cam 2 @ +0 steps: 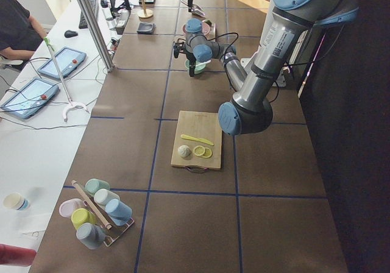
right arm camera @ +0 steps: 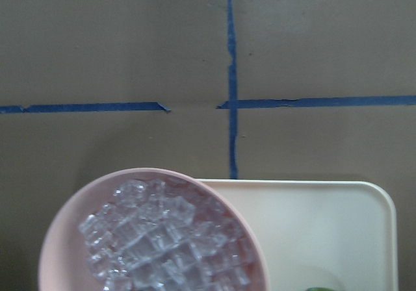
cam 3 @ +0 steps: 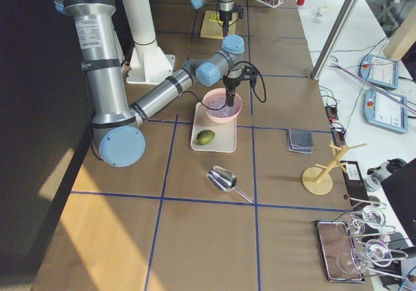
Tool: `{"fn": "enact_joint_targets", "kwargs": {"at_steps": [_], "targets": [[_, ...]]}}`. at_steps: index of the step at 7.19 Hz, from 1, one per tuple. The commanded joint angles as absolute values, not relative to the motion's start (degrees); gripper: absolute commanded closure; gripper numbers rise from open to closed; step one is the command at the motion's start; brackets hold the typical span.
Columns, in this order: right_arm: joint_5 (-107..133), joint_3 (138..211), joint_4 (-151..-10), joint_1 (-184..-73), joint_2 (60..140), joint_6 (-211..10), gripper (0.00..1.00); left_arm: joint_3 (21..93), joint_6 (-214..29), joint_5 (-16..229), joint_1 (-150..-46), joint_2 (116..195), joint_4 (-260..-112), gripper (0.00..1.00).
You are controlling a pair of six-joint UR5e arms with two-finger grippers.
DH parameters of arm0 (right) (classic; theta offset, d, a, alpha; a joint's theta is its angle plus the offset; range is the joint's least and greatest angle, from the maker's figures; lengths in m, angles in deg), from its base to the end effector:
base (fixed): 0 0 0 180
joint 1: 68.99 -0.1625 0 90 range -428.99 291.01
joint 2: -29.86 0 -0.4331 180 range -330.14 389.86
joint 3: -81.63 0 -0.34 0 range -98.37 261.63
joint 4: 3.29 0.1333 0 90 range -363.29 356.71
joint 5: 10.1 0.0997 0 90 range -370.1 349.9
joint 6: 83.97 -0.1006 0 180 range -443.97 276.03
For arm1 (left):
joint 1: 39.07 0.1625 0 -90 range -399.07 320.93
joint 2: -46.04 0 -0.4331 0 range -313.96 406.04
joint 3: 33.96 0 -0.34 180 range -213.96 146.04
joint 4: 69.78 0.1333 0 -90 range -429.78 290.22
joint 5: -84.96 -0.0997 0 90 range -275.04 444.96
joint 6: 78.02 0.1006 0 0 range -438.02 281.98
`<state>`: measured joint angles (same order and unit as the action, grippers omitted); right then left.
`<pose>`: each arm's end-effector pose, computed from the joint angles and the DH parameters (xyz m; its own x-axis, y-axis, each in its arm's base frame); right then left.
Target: Put spoon and ice into bowl
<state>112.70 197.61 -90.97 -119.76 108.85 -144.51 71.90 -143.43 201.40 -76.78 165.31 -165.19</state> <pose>-0.2457 -0.4255 0.3853 0.6395 0.1297 0.7577 -0.1373 0.9891 -0.0534 0.4083 -0.4276 0.2796 0.5719 0.0288 -0.8198 0.0415 0.9971 0.0640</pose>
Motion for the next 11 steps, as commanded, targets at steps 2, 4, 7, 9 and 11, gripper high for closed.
{"fn": "enact_joint_targets", "kwargs": {"at_steps": [2,4,7,9,11], "targets": [[104.78,194.85,-90.92,-112.42,108.70,-166.90,0.07,74.23,-142.35,205.37,-80.64,162.06,-165.15,0.00],[103.20,194.57,-90.92,-109.78,108.35,-174.22,0.07,74.32,-142.44,205.37,-80.64,161.97,-165.23,0.00],[102.41,192.91,-91.01,-107.93,107.83,-174.41,0.09,74.32,-142.44,205.28,-80.64,161.97,-165.23,0.00],[102.23,192.46,-91.01,-107.93,107.65,-174.41,0.13,74.40,-142.44,205.28,-80.64,161.97,-165.23,0.00],[101.44,192.46,-91.10,-107.93,107.56,-174.41,0.34,74.41,-142.44,205.20,-80.64,161.88,-165.23,0.00]]}}
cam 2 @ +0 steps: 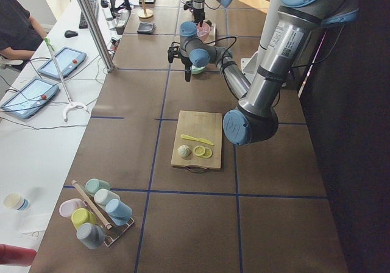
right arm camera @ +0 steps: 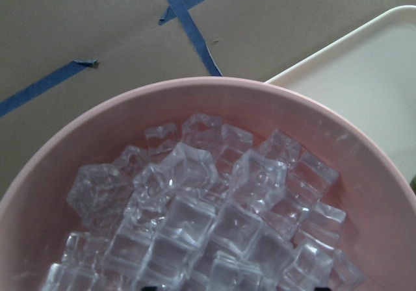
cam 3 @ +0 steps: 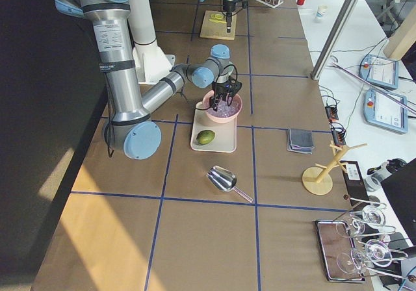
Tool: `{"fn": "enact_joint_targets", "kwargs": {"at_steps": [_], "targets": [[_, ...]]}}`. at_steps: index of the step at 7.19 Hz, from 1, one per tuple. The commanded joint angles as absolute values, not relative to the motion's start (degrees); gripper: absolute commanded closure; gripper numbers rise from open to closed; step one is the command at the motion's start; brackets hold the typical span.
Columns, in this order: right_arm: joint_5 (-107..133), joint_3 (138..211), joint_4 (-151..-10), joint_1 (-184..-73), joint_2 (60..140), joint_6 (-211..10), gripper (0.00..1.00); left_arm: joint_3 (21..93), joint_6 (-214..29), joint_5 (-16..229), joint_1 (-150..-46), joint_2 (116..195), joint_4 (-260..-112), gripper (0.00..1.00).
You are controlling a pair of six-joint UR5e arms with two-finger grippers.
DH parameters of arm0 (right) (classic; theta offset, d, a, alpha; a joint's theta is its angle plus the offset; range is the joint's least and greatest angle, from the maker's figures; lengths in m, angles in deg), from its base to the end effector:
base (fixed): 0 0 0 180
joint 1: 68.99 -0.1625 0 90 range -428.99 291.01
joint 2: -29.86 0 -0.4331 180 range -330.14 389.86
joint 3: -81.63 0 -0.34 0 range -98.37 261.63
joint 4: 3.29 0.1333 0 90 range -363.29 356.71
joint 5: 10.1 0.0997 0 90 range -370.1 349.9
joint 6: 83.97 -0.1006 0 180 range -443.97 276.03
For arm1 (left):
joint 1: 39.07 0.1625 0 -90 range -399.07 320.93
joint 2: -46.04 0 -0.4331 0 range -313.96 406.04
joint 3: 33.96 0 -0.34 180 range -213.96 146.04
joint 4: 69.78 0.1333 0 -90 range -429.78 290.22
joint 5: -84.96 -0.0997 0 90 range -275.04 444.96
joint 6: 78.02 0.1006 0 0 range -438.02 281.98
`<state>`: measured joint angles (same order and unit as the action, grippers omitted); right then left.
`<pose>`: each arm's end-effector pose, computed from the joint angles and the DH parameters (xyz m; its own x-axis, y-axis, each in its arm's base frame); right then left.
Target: Put spoon and ice into bowl
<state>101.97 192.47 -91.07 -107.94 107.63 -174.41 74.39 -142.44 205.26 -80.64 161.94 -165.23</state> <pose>-0.3381 -0.3961 0.4187 0.6316 0.5197 0.5753 -0.4186 0.8532 -0.3111 0.3668 -0.4356 0.2950 0.5595 0.0020 -0.8288 0.0481 0.9982 0.0350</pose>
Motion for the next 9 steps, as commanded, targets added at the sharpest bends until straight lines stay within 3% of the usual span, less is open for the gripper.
{"fn": "enact_joint_targets", "kwargs": {"at_steps": [1,2,4,6,9], "targets": [[101.35,192.46,-91.18,-107.93,107.56,-174.41,0.63,74.49,-142.44,205.20,-80.64,161.88,-165.32,0.00],[101.35,192.72,-91.18,-108.10,107.65,-174.50,0.98,74.58,-142.44,205.11,-80.64,161.88,-165.32,0.00],[101.44,193.68,-91.18,-108.19,107.65,-174.41,1.00,75.28,-142.44,205.11,-80.55,160.92,-165.41,0.00],[101.35,199.90,-91.62,-108.10,106.25,-175.19,1.00,77.99,-141.74,205.37,-80.90,158.30,-165.41,0.00],[100.39,196.36,-91.54,-99.52,93.54,-176.69,1.00,83.36,-127.97,205.63,-85.89,147.06,-165.41,0.00]]}}
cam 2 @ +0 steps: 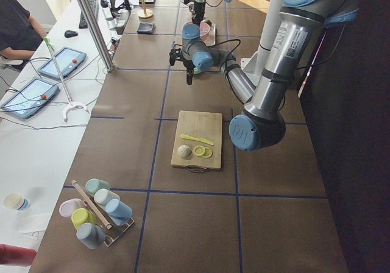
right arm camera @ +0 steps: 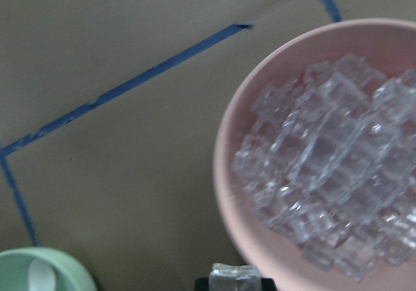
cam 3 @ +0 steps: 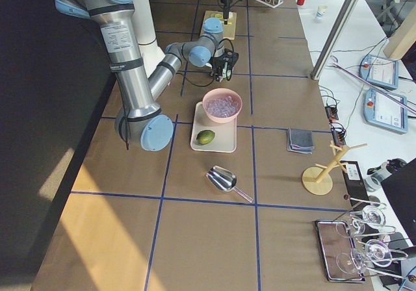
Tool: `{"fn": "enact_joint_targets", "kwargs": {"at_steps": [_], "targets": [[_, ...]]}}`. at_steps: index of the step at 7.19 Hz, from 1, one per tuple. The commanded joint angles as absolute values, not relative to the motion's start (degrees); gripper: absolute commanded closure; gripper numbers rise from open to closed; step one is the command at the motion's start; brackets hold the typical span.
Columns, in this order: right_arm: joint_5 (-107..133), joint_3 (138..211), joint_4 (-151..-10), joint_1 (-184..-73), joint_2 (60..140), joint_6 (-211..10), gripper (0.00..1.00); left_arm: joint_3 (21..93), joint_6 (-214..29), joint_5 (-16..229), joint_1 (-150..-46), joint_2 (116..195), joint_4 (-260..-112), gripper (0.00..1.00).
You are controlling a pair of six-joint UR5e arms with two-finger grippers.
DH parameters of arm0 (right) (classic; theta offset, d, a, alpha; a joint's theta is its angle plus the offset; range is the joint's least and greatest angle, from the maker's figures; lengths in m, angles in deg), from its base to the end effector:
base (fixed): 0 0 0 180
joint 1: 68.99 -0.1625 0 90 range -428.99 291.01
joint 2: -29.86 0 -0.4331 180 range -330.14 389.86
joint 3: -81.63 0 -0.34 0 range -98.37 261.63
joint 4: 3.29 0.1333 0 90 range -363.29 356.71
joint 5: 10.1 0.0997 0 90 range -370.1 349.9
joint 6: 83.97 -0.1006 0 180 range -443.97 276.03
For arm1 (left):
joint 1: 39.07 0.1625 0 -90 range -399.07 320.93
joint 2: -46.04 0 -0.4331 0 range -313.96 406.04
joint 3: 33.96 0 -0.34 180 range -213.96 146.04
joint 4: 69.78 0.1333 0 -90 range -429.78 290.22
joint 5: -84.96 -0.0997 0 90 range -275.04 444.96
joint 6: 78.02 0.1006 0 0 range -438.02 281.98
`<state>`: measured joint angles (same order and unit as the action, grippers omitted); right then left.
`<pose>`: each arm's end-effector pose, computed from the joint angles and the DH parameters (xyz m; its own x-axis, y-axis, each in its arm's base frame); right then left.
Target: Put spoon and ice into bowl
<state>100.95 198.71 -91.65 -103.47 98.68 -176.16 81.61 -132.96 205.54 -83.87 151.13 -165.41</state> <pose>-0.3727 -0.3738 0.2969 0.5190 0.3997 0.7555 -0.3219 0.9102 -0.2604 0.2985 -0.4121 0.3469 0.5999 0.1012 -0.7936 0.0013 0.9918 0.1275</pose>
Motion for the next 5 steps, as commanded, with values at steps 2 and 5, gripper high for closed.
{"fn": "enact_joint_targets", "kwargs": {"at_steps": [2,5], "targets": [[99.33,186.36,-90.75,-97.03,83.44,-179.32,1.00,83.46,-126.53,205.37,-86.97,145.54,-165.41,0.00],[98.71,179.47,-85.33,-95.98,80.22,-179.59,0.88,83.37,-126.62,205.46,-86.79,145.71,-165.41,0.00]]}}
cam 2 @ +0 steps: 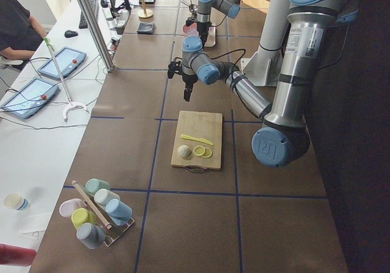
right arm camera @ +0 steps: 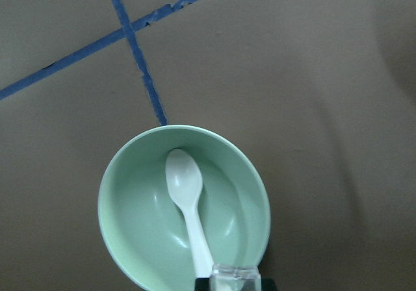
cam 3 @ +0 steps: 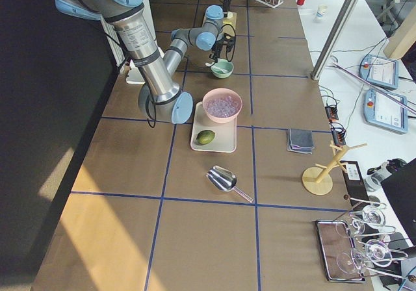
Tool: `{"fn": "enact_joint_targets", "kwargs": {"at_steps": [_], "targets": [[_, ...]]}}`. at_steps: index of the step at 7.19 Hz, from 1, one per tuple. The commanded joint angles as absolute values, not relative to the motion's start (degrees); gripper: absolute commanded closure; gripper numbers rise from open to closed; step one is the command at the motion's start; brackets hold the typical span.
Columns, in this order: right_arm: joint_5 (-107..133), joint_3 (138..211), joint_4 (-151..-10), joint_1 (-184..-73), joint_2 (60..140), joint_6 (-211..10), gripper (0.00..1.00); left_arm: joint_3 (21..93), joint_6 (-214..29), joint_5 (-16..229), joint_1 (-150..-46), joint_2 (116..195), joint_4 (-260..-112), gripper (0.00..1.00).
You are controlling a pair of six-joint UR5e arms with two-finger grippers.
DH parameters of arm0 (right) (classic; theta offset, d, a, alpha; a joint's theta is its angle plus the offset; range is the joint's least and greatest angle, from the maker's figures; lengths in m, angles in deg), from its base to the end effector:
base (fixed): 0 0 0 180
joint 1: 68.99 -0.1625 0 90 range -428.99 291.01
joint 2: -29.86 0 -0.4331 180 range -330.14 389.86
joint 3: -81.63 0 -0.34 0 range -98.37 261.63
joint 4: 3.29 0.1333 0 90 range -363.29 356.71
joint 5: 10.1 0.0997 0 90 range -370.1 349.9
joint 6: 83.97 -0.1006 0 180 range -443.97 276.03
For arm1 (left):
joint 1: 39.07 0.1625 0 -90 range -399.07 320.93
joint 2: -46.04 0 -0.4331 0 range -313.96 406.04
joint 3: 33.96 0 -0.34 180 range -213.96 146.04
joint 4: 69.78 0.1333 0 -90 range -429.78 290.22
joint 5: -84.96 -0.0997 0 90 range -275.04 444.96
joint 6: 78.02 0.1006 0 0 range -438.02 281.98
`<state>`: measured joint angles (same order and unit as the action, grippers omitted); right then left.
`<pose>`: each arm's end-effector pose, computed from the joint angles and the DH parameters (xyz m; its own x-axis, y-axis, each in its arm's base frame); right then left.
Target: Put spoon and ice into bowl
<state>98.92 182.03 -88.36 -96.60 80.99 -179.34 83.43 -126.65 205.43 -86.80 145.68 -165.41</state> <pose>-0.5109 -0.3806 0.2168 0.4970 0.3598 0.7897 -0.2515 0.9307 -0.2657 0.2593 -0.4076 0.3809 0.6400 0.1428 -0.7550 -0.0217 0.9855 0.1680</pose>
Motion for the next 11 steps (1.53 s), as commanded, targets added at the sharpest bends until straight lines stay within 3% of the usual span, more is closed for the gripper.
{"fn": "enact_joint_targets", "kwargs": {"at_steps": [1,2,5,7,8,11], "targets": [[98.63,179.10,-85.30,-95.97,80.14,-179.59,0.42,83.46,-126.62,205.46,-86.79,145.71,-165.50,0.00],[98.63,178.75,-85.38,-95.97,80.05,-179.42,0.14,83.46,-126.71,205.37,-86.79,145.80,-165.41,0.00],[100.28,180.84,-85.56,-99.02,82.05,-178.89,0.10,83.37,-126.53,205.37,-86.88,145.45,-165.41,0.00],[109.73,192.92,-85.82,-108.14,96.93,-170.70,0.09,83.46,-126.36,205.55,-87.40,144.49,-165.50,0.00],[113.96,196.90,-85.74,-114.02,105.28,-162.97,0.01,83.55,-126.27,205.63,-88.28,143.87,-165.50,0.00],[122.79,198.26,-85.74,-131.44,122.09,-131.29,0.01,83.81,-109.55,205.81,-94.85,135.91,-165.15,0.00]]}}
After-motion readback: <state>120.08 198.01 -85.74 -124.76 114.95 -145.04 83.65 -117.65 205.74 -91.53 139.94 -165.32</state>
